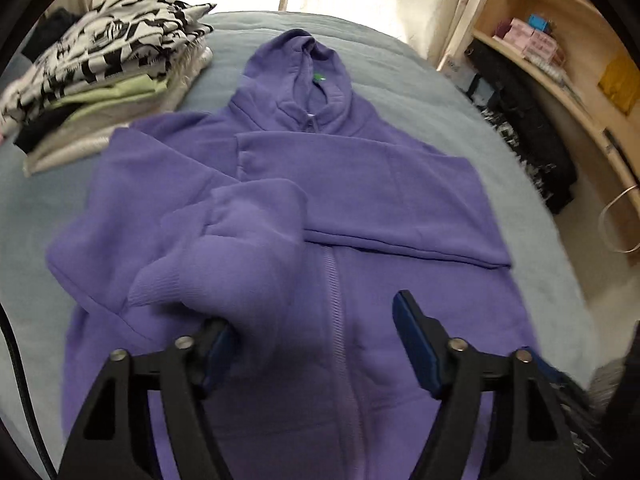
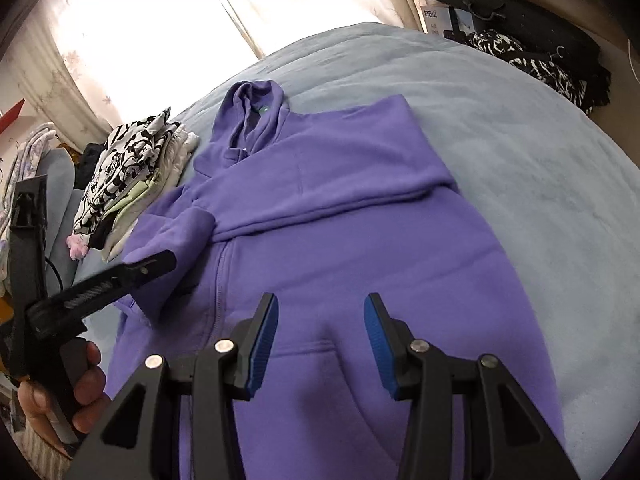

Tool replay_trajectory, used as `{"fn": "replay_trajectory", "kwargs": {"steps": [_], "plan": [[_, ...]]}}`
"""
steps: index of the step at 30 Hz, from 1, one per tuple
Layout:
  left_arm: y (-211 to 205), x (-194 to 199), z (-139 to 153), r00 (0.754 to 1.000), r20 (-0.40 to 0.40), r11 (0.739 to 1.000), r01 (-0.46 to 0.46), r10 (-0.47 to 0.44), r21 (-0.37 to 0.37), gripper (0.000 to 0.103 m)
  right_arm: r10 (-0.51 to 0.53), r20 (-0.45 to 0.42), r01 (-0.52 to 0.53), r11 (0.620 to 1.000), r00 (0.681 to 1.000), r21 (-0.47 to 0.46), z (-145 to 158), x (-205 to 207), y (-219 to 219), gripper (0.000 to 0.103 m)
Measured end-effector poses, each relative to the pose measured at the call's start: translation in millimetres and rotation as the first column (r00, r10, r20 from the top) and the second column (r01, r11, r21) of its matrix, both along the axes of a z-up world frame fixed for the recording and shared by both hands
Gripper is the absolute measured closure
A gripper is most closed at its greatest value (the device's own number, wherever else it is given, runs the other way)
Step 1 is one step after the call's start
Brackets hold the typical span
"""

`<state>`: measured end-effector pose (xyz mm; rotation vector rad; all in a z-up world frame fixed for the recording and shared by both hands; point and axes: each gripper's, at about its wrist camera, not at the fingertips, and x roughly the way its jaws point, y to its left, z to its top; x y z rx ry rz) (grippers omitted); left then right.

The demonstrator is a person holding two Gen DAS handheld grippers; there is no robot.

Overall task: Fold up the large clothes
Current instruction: 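Grasp the sleeve cuff with the left gripper and fold it across the chest, then grasp the purple sleeve cuff with the right gripper and lay it across the chest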

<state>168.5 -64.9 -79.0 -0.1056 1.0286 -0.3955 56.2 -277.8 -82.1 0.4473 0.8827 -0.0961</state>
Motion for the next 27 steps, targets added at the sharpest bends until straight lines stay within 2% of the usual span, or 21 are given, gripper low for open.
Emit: {"fn": "replay_trajectory", "kwargs": {"steps": [3,7,9,12,20,27], "plan": [[12.1,-10.8,6.6,1.0,-0.011,0.999,0.012,-0.013,-0.05,0.03,0.004,0.0,-0.004,1.0,1.0,0.017,-2.7,-1.6,-2.2,0.058],[39.4,-32.4,24.2,1.0,0.015,0.993,0.005,-0.003,-0.118,0.03,0.031,0.013,-0.031,0.999,0.999,0.021,-0.4,-4.0,3.3,0.058],[54.0,-42.9,29.6,0.999,0.033,0.991,-0.013,0.018,-0.135,0.029,0.059,0.023,-0.059,0.998,0.998,0.015,2.7,-4.0,10.5,0.053],[77.6,-61.8,31.8,0.994,0.079,0.993,-0.067,0.075,-0.1,0.029,0.108,0.039,-0.108,0.994,0.993,0.005,7.1,-3.7,25.7,0.051],[116.8,-88.6,23.3,0.972,0.157,0.978,-0.191,0.176,0.082,0.029,0.277,0.042,-0.274,0.96,0.96,-0.059,20.6,8.2,85.1,0.051],[140.6,-87.6,11.2,0.968,0.135,0.972,-0.224,0.213,0.066,0.029,0.402,0.006,-0.396,0.903,0.916,-0.169,26.1,37.4,138.7,0.051]]}}
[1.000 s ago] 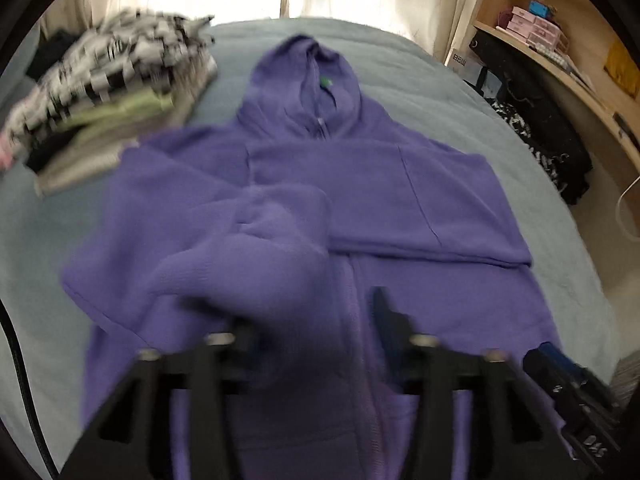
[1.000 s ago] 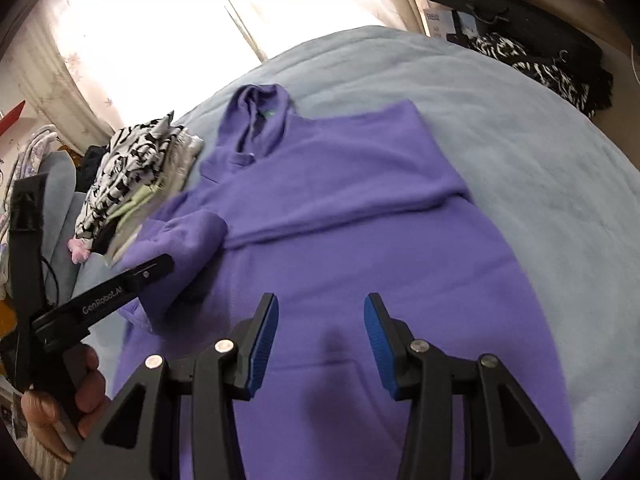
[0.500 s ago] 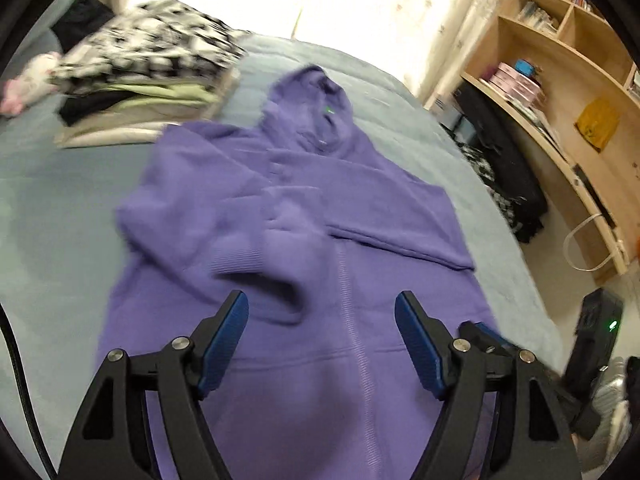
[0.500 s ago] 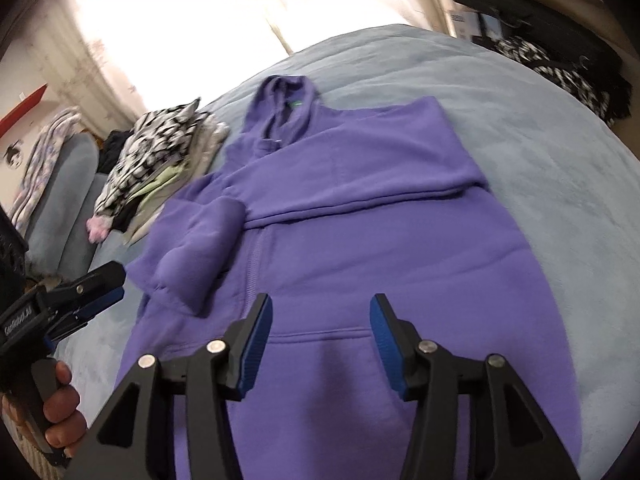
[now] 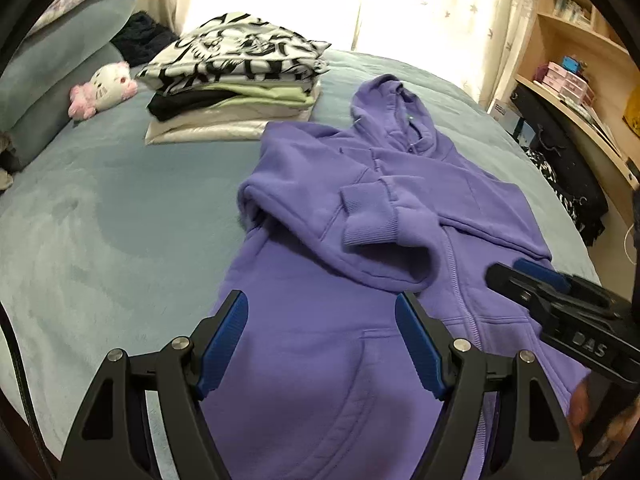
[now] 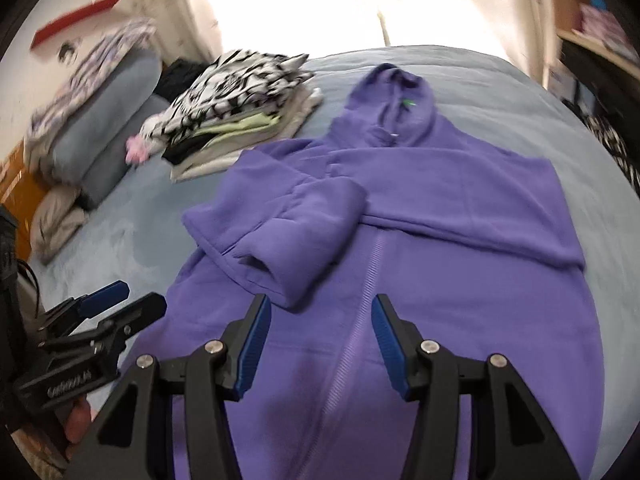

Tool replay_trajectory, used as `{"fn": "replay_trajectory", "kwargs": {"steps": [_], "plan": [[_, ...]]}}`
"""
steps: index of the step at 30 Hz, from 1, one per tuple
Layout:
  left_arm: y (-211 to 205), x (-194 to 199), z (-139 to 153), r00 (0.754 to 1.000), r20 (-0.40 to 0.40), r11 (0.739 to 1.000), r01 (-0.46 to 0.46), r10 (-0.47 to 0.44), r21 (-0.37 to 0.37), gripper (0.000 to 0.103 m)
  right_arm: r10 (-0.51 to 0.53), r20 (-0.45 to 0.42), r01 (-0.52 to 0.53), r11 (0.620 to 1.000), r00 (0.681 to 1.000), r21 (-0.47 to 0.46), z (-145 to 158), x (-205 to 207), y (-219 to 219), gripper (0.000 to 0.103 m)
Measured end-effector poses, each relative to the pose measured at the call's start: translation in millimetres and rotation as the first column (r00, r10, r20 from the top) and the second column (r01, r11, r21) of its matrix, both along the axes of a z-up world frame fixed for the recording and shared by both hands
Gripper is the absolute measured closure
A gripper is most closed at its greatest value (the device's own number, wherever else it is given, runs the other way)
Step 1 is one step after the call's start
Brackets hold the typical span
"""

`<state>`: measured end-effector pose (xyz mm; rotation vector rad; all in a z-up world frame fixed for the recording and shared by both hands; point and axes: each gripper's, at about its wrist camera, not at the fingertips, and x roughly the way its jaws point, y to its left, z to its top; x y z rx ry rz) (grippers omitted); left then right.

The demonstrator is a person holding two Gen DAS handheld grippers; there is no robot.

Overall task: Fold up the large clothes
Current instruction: 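Grasp the purple sleeve cuff with the right gripper and lay it across the chest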

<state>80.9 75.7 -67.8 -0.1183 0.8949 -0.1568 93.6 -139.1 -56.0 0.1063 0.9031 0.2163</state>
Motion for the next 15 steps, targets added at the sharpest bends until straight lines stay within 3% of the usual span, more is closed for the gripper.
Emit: {"fn": "replay_trajectory", "kwargs": {"steps": [9,11,12,13,15], "plan": [[27.1,9.9,-22.1,0.997,-0.05,0.998,-0.052,0.05,-0.035,0.029,0.061,-0.107,-0.08,0.98,0.992,-0.184,-40.2,58.9,53.1,0.051],[29.9,13.1,-26.2,0.996,-0.064,0.997,-0.061,0.058,-0.042,0.029,0.044,-0.118,-0.076,0.957,0.992,-0.28,-50.8,70.8,61.7,0.054],[30.9,14.6,-27.8,0.996,-0.068,0.997,-0.064,0.061,-0.046,0.029,0.039,-0.116,-0.074,0.947,0.992,-0.311,-52.7,74.0,63.7,0.077],[32.0,16.5,-29.7,0.995,-0.073,0.996,-0.069,0.065,-0.051,0.029,0.046,-0.11,-0.08,0.942,0.993,-0.326,-52.7,76.8,65.0,0.092],[33.3,17.8,-31.9,0.995,-0.076,0.996,-0.068,0.064,-0.059,0.029,0.073,-0.096,-0.101,0.939,0.993,-0.33,-43.4,82.4,66.8,0.094]]}}
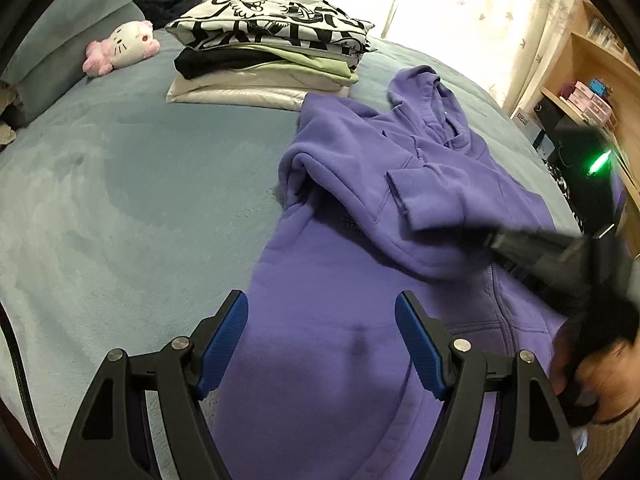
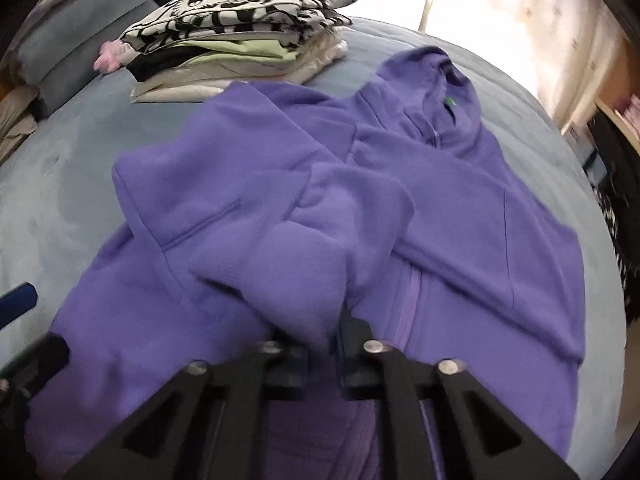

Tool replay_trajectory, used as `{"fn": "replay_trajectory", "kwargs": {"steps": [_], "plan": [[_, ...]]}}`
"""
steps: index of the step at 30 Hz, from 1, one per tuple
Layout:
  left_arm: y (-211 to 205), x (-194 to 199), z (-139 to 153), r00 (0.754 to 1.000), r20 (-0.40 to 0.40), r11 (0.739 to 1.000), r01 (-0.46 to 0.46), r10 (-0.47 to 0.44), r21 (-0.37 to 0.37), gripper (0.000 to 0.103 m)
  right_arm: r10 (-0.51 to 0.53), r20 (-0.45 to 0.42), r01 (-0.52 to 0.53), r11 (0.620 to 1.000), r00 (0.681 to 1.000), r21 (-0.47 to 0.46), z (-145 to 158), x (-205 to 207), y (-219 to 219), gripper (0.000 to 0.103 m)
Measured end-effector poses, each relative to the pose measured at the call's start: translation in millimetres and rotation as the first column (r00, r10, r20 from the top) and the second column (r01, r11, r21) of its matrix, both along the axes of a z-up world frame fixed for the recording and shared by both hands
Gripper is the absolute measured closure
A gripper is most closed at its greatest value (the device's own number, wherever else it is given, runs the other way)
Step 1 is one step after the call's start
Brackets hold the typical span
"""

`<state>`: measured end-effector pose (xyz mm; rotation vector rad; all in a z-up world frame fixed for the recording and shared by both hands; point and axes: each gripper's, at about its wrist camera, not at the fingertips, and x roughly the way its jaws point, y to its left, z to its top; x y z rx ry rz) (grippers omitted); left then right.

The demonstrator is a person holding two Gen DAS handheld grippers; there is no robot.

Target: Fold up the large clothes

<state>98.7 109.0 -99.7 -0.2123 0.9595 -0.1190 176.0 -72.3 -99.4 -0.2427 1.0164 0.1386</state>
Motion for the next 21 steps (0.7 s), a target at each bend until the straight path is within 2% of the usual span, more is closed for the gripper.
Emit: {"fn": "replay_trajectory", "kwargs": {"steps": [1,3,5,6,8,10,11,12,13,14,16,18,21], "plan": [[0.0,0.8,-1.4,1.0,-0.001,1.0,0.0,0.0,-0.007,0.029,0.008,0.033,-0.009,1.0,0.999,0.017,10.3,1.3,-1.1,0.094],[-1.0,2.3,-3.8,1.0,-0.003,1.0,0.001,-0.001,-0.015,0.029,0.037,0.153,-0.05,0.996,0.988,0.076,47.9,-2.1,-5.9,0.094],[-3.6,3.9,-6.6,1.0,-0.008,1.0,0.002,-0.002,-0.016,0.029,0.036,0.267,-0.078,0.986,0.963,0.15,84.7,-7.5,-18.6,0.094],[-5.3,4.9,-8.3,1.0,-0.012,1.0,0.004,-0.004,-0.019,0.029,0.012,0.328,-0.081,0.978,0.944,0.195,103.8,-10.3,-31.1,0.094],[-7.9,6.4,-10.7,1.0,-0.018,1.0,0.008,-0.008,-0.016,0.029,-0.067,0.38,-0.039,0.964,0.923,0.264,121.9,-10.1,-58.6,0.094],[-11.5,8.4,-13.5,1.0,-0.025,1.0,0.014,-0.014,-0.012,0.029,-0.182,0.334,0.064,0.94,0.925,0.336,115.6,1.3,-94.6,0.086],[-13.3,9.5,-14.6,0.999,-0.029,1.0,0.018,-0.018,-0.009,0.029,-0.253,0.245,0.158,0.924,0.936,0.35,96.1,12.9,-116.8,0.066],[-14.7,11.0,-14.9,0.999,-0.033,1.0,0.022,-0.022,-0.005,0.029,-0.299,0.157,0.234,0.913,0.941,0.333,75.9,21.3,-131.0,0.051],[-16.3,11.8,-14.5,0.999,-0.035,1.0,0.028,-0.028,-0.002,0.029,-0.351,0.026,0.33,0.901,0.936,0.283,45.0,29.9,-147.6,0.05],[-17.7,14.4,-13.4,0.999,-0.034,0.999,0.036,-0.036,0.004,0.029,-0.377,-0.078,0.384,0.89,0.923,0.244,18.2,32.6,-160.0,0.05],[-18.3,21.3,-10.4,0.998,-0.028,0.999,0.048,-0.048,0.019,0.029,-0.391,-0.194,0.43,0.872,0.9,0.236,-17.9,23.8,-180.4,0.05],[-17.6,34.5,-7.3,0.998,-0.03,0.998,0.06,-0.059,0.03,0.029,-0.382,-0.207,0.428,0.859,0.901,0.281,-27.0,10.9,-193.7,0.05],[-16.1,62.4,-6.6,0.994,-0.057,0.996,0.089,-0.088,0.01,0.029,-0.376,-0.161,0.409,0.839,0.913,0.359,-16.6,1.0,-211.8,0.049]]}}
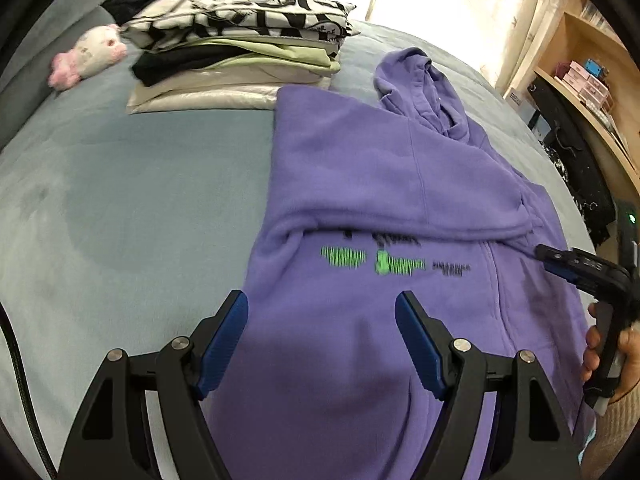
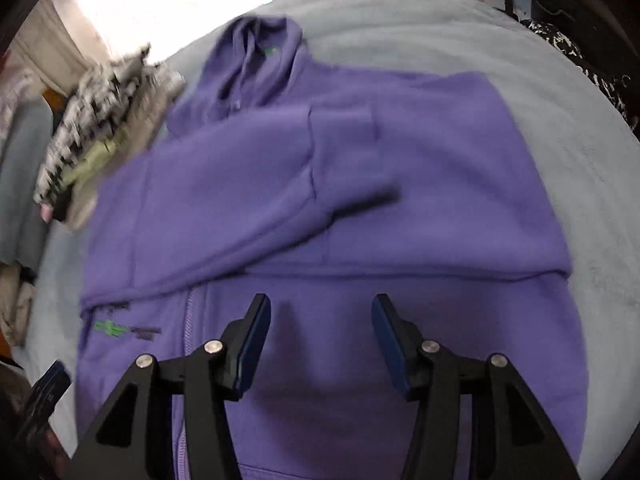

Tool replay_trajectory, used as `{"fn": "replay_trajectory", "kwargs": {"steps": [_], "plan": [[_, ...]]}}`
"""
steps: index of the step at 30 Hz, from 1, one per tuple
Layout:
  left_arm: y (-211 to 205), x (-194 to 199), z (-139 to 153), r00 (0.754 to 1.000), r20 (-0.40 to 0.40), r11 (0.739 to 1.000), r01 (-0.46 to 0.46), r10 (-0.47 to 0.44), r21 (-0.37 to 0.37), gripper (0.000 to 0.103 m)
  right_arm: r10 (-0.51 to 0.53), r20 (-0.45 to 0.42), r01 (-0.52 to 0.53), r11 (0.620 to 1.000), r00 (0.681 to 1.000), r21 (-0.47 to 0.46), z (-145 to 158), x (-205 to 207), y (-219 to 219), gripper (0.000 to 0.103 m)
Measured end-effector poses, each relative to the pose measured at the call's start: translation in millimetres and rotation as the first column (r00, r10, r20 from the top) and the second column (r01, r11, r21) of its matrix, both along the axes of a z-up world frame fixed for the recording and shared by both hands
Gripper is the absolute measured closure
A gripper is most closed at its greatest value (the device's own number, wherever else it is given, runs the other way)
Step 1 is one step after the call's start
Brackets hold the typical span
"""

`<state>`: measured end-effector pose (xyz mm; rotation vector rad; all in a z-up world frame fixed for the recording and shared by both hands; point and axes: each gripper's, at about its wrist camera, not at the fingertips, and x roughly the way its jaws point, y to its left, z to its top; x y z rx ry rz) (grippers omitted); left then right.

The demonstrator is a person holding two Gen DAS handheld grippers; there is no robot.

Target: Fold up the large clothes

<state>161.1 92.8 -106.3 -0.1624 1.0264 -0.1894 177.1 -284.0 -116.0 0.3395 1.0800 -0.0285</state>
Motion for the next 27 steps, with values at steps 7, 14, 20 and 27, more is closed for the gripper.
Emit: {"fn": "replay_trajectory", "kwargs": {"steps": [7,14,20,27], "plan": [[14.6,97.0,-23.6,0.995,-0.091,0.998,-0.043,0.039,-0.042,0.029,-0.035,0.052,0.033,0.999,0.998,0.036,8.2,31.0,-34.6,0.045],[24.1,166.8,-49.5,0.985,-0.144,0.994,-0.099,0.092,-0.041,0.029,-0.098,0.062,0.093,0.992,0.993,0.082,-6.4,80.3,-58.4,0.045],[9.2,189.7,-57.3,0.992,-0.116,0.998,-0.06,0.057,-0.022,0.025,-0.065,0.09,0.049,0.984,0.994,0.168,-16.1,110.8,-58.6,0.044],[-15.0,181.8,-36.3,0.997,0.011,0.997,-0.082,0.082,0.01,0.087,0.055,0.131,-0.059,0.998,0.99,0.024,-6.0,116.1,-25.9,0.098]]}}
